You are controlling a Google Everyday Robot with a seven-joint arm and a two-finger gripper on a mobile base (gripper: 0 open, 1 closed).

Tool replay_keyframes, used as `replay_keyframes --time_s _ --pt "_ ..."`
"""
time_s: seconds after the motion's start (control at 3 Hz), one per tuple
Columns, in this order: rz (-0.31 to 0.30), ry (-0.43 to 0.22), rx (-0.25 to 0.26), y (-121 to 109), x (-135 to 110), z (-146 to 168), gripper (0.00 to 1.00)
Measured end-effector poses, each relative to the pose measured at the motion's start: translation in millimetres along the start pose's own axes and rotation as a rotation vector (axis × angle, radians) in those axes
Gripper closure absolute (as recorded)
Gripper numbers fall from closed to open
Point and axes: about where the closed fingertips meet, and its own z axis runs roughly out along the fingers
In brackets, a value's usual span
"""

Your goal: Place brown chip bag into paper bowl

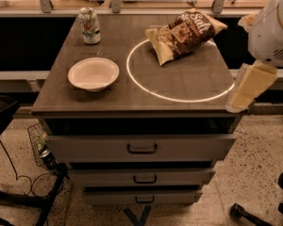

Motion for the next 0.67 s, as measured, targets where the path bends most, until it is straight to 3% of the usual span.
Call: replay_keyframes --time_s 0.67 --pt "0.036 -0.154 0.175 -33 -31 27 0.0"
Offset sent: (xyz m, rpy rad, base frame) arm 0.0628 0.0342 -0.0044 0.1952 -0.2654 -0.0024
